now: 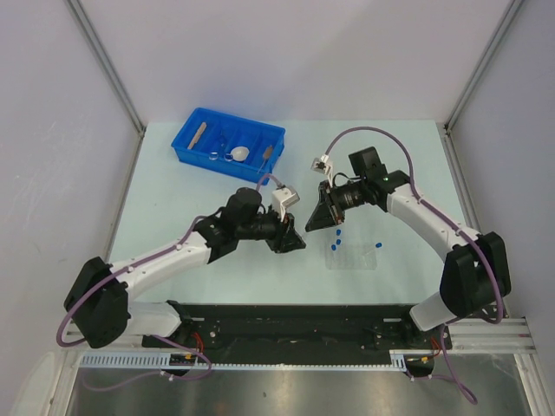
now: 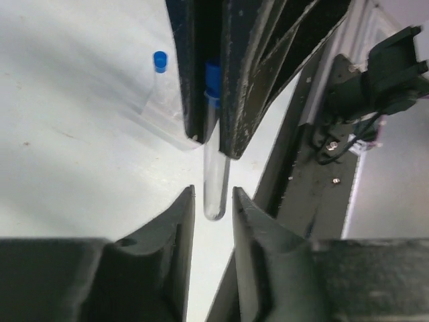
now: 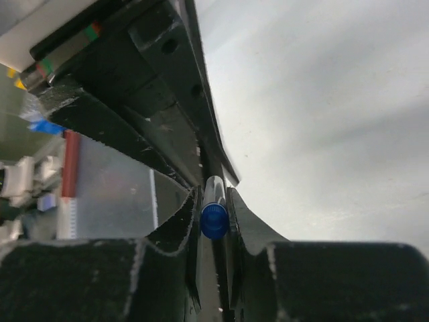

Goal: Organize the chemistry lab equipment

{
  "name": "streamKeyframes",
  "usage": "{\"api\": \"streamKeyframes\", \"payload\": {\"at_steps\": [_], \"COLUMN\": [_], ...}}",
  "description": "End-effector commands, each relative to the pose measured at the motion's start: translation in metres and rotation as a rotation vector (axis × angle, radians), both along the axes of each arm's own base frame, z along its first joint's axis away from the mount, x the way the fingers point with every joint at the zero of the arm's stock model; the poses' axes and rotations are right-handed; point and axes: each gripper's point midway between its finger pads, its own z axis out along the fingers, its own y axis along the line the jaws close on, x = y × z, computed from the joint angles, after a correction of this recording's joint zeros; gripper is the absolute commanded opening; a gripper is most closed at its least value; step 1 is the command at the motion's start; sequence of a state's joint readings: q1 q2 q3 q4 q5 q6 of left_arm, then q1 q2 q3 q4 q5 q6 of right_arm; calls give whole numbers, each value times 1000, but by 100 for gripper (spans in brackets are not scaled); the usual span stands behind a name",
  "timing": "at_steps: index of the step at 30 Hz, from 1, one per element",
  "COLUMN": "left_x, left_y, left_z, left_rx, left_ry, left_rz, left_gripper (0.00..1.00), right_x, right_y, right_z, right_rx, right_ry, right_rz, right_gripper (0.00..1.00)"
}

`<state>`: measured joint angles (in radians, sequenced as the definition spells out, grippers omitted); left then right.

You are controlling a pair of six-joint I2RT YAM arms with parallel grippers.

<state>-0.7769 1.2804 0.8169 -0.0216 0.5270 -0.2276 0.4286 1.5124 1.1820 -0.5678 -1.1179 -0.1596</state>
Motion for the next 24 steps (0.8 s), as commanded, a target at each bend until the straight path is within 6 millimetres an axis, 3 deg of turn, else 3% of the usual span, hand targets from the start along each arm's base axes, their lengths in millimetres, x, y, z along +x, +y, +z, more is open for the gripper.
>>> {"api": "streamKeyframes", "payload": {"at_steps": [1, 3, 4, 6, 8, 9, 12, 16, 19, 24], "left_x": [15, 18, 20, 30, 42, 43, 53, 51, 48, 48], "left_y": [8, 17, 25, 42, 68, 80, 124, 149, 153, 150], "left_z": [25, 26, 37, 37, 53, 48, 63, 65, 57, 46], "left_rx": [-15, -18, -40, -30, -52, -41, -85, -87, -63, -75], "left_ry": [-101, -121, -146, -169, -215, -198, -202, -189, -175, -132], "left_rz": [90, 142, 185, 282, 408, 450, 569, 620, 625, 628], "left_gripper": [49, 65, 78, 86, 97, 100, 100, 100, 100, 100], "right_x": [5, 0, 0, -7, -15, -16, -22, -28, -25, -24], "right_y": [-12, -21, -24, -35, -45, -52, -67, -88, -94, -103], "right_z": [9, 8, 8, 6, 1, 0, -7, -16, -24, -57], "right_rx": [-65, -109, -120, -164, -207, -237, -292, -348, -369, -405], "right_ry": [-215, -258, -300, -338, -376, -402, -455, -530, -564, -580], "right_rz": [15, 13, 27, 39, 73, 72, 80, 58, 40, 22], "right_gripper": [6, 6, 6, 6, 6, 7, 7, 8, 9, 10]}}
